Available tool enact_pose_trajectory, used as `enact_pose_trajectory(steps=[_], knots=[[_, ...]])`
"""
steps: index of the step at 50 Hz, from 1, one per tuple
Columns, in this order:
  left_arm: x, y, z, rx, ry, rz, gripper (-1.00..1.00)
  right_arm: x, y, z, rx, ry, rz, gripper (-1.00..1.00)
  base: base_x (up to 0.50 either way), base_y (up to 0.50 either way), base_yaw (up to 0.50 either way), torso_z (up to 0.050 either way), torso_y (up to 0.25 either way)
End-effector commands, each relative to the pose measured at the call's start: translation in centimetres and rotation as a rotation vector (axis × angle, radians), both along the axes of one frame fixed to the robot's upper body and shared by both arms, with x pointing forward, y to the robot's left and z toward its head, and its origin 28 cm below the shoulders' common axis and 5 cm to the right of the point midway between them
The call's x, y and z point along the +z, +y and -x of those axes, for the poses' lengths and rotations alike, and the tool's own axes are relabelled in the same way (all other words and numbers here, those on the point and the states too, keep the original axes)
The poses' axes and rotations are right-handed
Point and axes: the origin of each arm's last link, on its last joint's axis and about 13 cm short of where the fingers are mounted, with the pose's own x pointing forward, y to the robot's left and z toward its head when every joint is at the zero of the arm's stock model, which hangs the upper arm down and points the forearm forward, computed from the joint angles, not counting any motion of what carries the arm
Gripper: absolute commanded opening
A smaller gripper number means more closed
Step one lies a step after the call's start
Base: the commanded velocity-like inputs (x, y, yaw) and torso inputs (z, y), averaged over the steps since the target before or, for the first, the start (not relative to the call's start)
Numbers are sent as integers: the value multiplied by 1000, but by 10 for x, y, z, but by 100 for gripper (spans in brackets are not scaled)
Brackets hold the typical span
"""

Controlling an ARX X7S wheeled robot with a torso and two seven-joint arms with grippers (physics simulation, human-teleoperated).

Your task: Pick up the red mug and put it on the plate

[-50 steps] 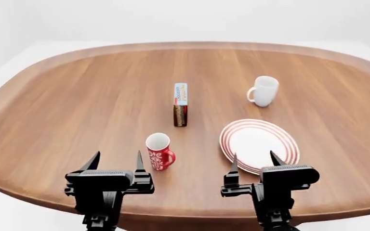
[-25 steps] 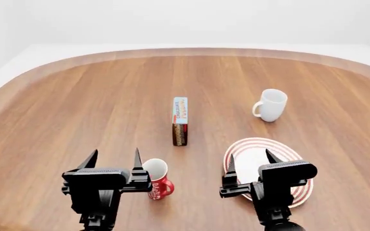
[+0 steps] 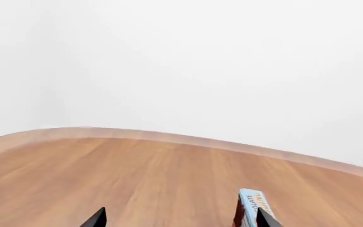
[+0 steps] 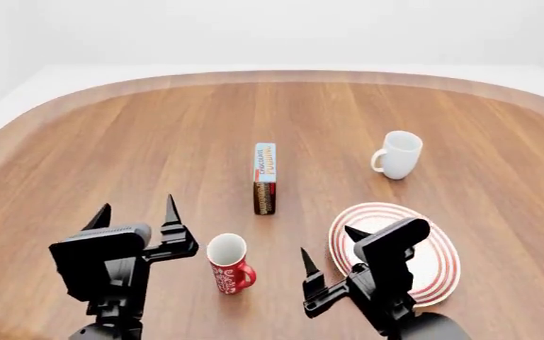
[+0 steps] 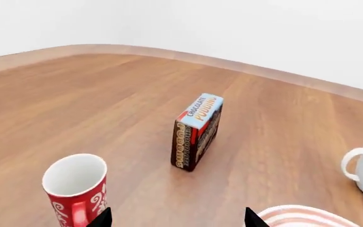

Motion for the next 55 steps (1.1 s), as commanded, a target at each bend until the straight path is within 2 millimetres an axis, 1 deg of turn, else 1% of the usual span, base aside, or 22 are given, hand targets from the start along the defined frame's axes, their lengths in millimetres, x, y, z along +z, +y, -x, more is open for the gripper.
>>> enact_pose_trajectory(steps=[1, 11, 22, 25, 31, 42, 47, 51, 55], knots=[[13, 11, -6, 59, -37, 27, 100, 2, 6, 9, 157, 85, 24, 100, 0, 0, 0, 0, 0], [13, 13, -9, 72, -34, 30, 100, 1, 13, 14, 268, 127, 38, 100, 0, 0, 0, 0, 0], [13, 13, -10, 69, -31, 32, 100, 7, 20, 10, 359, 143, 35, 100, 0, 0, 0, 0, 0], [14, 14, -9, 68, -34, 33, 100, 6, 21, 3, 358, 136, 22, 100, 0, 0, 0, 0, 0], [15, 13, -7, 59, -39, 31, 100, 6, 25, -18, 355, 113, -25, 100, 0, 0, 0, 0, 0], [17, 13, -5, 49, -44, 34, 100, -4, 33, -47, 379, 148, -22, 100, 0, 0, 0, 0, 0], [18, 13, -4, 43, -47, 37, 100, -11, 34, -55, 389, 174, -11, 100, 0, 0, 0, 0, 0], [19, 13, -3, 37, -47, 38, 100, -19, 37, -58, 406, 217, 8, 100, 0, 0, 0, 0, 0], [19, 13, -3, 39, -48, 40, 100, -23, 36, -60, 405, 245, 15, 100, 0, 0, 0, 0, 0]])
